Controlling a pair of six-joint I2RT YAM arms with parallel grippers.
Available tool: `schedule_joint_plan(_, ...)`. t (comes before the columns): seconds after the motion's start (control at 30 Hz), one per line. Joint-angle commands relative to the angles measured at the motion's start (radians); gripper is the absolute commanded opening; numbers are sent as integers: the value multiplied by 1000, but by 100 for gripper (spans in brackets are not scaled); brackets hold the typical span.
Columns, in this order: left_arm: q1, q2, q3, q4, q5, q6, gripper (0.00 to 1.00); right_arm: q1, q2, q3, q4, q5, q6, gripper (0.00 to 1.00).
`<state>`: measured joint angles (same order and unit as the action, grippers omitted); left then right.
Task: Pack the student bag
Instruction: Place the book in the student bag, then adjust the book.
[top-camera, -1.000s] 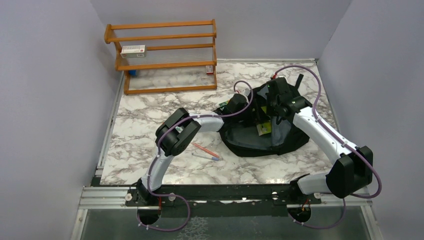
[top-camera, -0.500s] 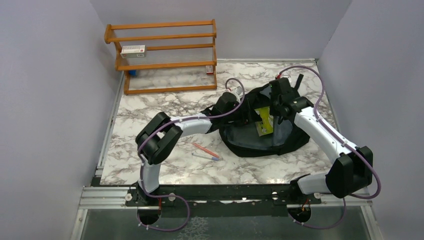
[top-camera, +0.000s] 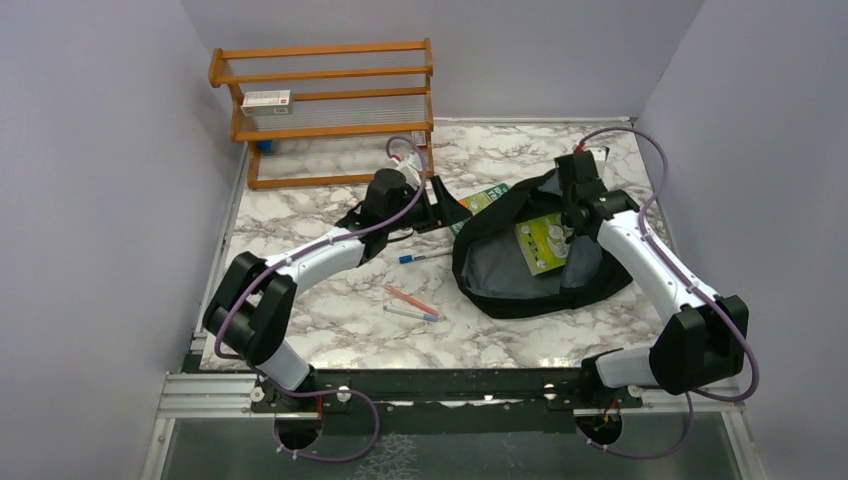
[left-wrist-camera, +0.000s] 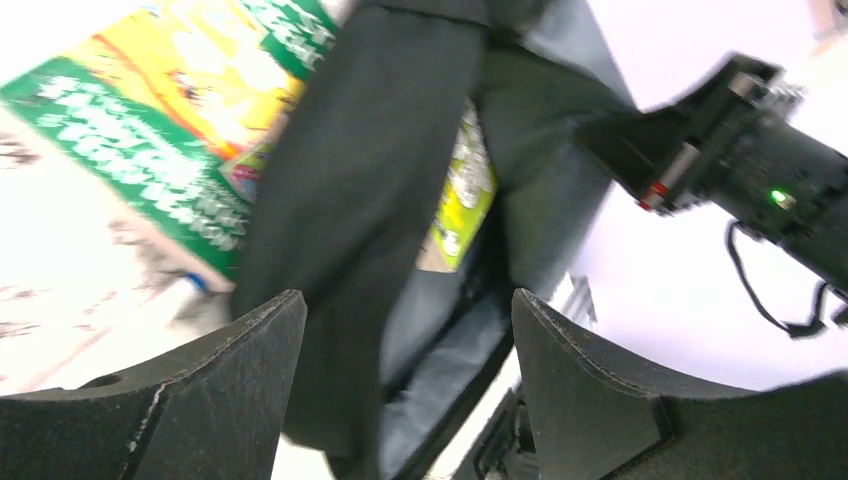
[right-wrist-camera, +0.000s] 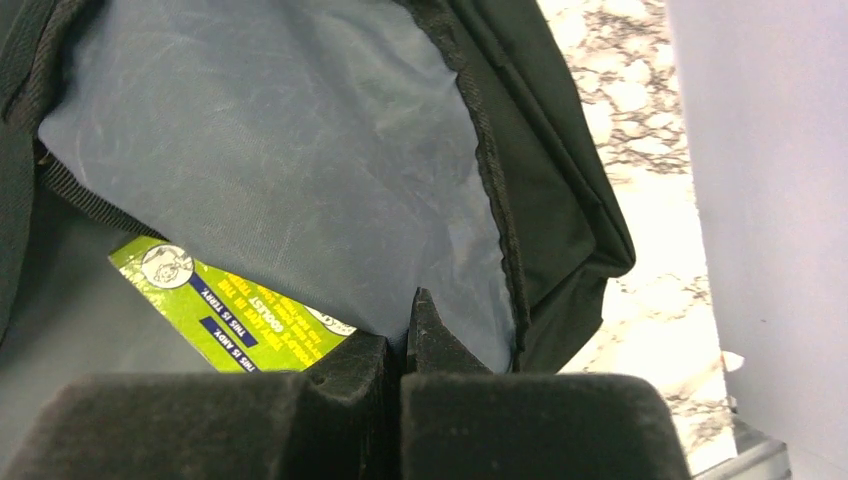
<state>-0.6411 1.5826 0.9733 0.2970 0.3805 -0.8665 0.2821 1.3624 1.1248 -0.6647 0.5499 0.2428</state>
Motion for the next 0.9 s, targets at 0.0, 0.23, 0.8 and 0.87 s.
schedule_joint_plan(0.0,76,-58,-10,-93,3,100,77,-37,-41,70,-23,127,-47,1)
schedule_joint_plan(0.23,130,-44,8,-160,-4,151,76,-44,-49,109,-73,60,-68,3)
schedule_joint_plan(0.8,238,15,143,-364,-16,227,76,-43,-42,188,-88,-267,-38,54)
schedule_joint_plan(0.87,243,29,168,-371,-17,226,75,-43,-34,215,-76,-325,-30,56)
